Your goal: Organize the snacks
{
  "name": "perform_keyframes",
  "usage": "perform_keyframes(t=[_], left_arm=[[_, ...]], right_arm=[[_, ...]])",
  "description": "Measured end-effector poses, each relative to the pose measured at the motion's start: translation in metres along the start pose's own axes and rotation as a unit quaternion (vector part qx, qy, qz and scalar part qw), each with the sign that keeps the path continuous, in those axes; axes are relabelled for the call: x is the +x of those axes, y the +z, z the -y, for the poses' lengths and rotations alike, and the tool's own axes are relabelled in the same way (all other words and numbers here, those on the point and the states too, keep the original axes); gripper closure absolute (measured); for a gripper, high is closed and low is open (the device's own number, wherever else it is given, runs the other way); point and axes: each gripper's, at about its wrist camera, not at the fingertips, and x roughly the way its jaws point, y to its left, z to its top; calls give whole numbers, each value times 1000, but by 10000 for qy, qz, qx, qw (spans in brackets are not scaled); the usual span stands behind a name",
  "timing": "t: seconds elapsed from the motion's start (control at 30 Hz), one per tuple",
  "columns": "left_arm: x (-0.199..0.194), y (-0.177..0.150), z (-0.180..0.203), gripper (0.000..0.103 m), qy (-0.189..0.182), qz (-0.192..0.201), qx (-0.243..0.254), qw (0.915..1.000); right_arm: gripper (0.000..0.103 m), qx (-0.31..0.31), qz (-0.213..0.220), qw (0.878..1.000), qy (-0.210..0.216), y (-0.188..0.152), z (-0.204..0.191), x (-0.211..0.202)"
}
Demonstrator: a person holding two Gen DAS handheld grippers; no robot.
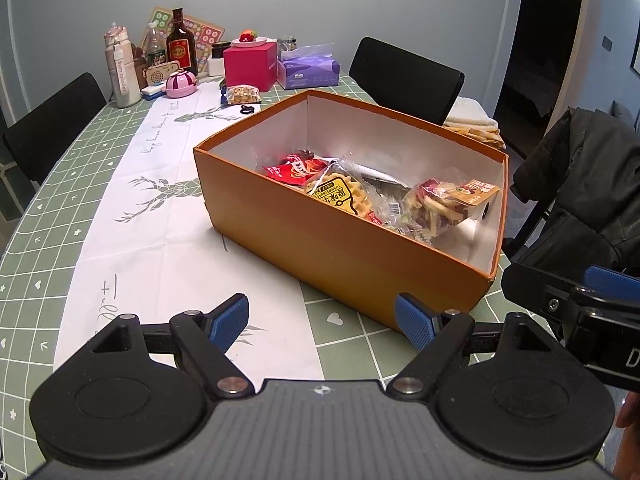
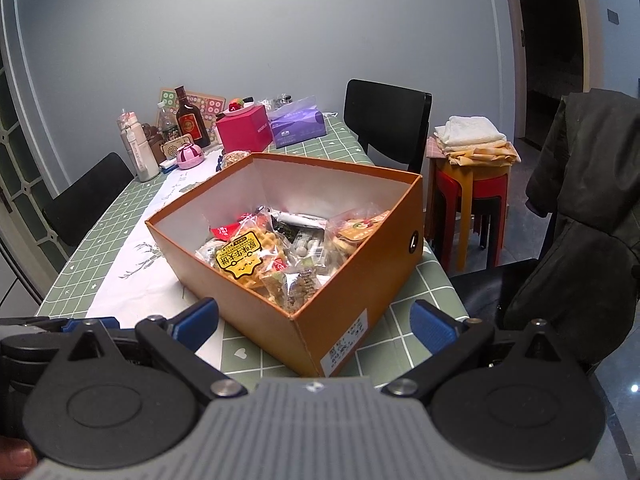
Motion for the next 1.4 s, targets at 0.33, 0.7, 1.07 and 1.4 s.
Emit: perform_keyframes(t=[0.33,0.7,1.07,1.4], left_arm=[[-1,0,1,6,3,13,11,10000],[-5,-4,0,6,17,11,17,10000],[-8,-6,0,6,9,27,17,10000],[-19,-10,2,6,-66,267,30,9996]], right_arm=[[4,-18,6,10000,-19,0,0,-3],[4,-19,-1,10000,-24,-2,-1,-4],[4,-31,-2,10000,-55,-6,-1,-9],[3,-72,81,9999,-50,-6,-5,-22]])
